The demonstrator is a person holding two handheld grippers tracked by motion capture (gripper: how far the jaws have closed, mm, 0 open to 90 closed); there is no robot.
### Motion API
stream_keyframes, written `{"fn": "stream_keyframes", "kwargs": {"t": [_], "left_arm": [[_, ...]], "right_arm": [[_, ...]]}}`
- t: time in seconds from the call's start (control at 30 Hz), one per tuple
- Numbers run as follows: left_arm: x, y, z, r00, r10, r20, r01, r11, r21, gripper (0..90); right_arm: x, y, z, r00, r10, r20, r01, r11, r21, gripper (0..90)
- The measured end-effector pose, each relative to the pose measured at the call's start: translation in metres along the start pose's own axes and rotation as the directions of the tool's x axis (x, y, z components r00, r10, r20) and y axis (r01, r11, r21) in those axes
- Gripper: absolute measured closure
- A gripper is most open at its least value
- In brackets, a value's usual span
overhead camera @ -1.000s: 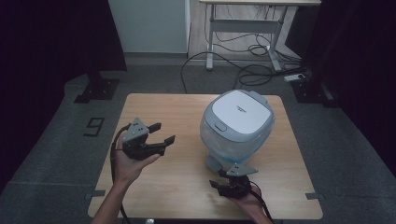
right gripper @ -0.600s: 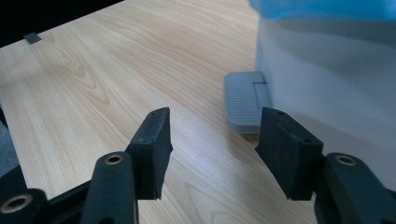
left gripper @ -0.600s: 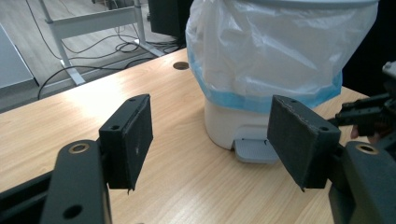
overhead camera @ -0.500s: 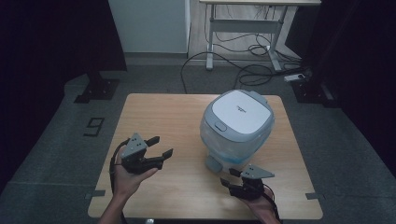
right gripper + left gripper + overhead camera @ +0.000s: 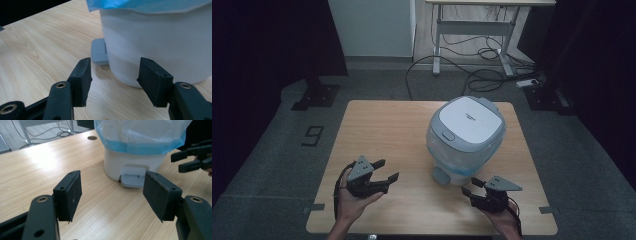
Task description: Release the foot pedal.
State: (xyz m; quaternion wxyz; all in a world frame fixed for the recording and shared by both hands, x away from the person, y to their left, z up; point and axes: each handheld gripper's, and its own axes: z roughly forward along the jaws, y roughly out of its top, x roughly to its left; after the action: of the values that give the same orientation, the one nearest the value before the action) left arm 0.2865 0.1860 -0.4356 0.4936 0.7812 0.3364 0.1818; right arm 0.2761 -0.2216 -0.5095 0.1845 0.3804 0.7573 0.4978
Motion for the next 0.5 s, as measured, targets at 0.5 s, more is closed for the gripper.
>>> {"fn": "stream_keyframes", "kwargs": {"t": [0.5], "left_arm": [[-0.002,-0.015,0.009,0.9996,-0.021,0.019,0.02,0.9995,0.023,31.5]], "right_arm": [[-0.01,0.0,-0.003,0.9991,0.012,0.041,-0.012,1.0,-0.005,43.5]]}}
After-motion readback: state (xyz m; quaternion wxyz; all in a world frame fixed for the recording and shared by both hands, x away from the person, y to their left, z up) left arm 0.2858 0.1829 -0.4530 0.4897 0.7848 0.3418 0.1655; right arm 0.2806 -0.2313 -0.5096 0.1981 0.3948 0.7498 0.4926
